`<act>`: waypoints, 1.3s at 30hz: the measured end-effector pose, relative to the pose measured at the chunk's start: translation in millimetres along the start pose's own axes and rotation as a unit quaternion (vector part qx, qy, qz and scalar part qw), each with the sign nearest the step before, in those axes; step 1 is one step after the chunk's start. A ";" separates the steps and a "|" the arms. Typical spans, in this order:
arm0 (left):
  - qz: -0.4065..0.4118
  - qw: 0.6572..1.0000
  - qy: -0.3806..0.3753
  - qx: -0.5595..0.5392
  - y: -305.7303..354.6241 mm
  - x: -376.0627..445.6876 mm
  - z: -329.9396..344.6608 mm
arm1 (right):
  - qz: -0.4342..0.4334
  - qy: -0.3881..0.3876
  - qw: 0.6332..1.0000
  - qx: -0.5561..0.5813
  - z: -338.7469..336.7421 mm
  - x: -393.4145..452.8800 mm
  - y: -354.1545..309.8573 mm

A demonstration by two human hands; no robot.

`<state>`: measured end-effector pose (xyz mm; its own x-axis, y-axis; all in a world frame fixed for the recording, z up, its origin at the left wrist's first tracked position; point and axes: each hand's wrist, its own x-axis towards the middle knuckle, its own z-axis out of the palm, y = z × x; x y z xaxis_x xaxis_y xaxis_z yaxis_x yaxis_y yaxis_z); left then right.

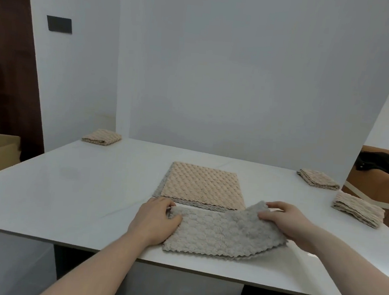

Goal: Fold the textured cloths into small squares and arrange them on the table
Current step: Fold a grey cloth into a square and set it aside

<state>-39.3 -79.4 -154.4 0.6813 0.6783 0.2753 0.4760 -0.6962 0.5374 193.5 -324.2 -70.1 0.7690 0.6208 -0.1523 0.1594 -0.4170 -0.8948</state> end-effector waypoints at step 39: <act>-0.031 0.970 0.015 -0.240 -2.7 -0.2 -12.2 | -0.239 0.051 0.958 -0.149 109.0 -27.7 23.7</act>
<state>-47.6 -74.8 -146.2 0.6390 0.7276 0.2495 0.1979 -0.4689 0.8608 108.6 -278.9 -132.7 0.6171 0.7271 0.3007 0.6673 -0.2811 -0.6897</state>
